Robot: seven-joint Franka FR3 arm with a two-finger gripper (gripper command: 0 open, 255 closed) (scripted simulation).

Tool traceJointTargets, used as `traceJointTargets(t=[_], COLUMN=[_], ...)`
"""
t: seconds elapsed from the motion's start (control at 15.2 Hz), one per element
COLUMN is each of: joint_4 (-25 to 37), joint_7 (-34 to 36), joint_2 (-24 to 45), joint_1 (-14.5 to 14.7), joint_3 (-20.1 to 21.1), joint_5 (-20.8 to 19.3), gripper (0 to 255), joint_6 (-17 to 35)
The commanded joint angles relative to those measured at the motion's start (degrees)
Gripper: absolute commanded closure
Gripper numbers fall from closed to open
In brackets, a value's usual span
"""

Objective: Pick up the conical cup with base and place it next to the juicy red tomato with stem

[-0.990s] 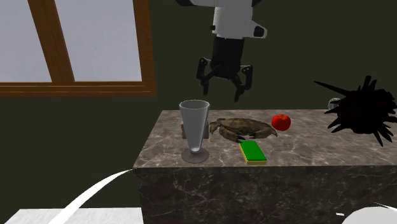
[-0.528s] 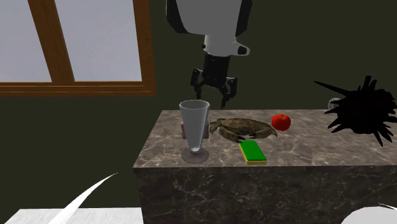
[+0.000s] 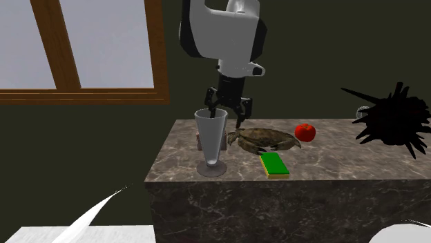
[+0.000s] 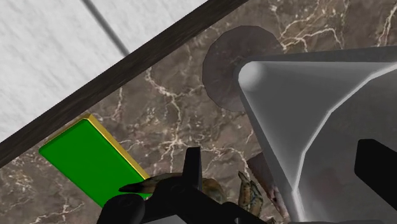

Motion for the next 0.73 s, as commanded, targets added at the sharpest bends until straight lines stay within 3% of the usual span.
traceJointTargets(t=[0.0,0.4,0.46,0.66], joint_4=[0.02,0.02,0.02,0.02], joint_7=[0.17,0.17,0.17,0.17], joint_2=[0.48,0.47,0.47,0.47], joint_1=[0.06,0.06,0.06,0.06], joint_3=[0.05,0.05,0.05,0.05], joint_5=[-0.18,-0.18,-0.18,-0.18], gripper=[0,0,255,255], joint_6=[0.49,0.47,0.47,0.47])
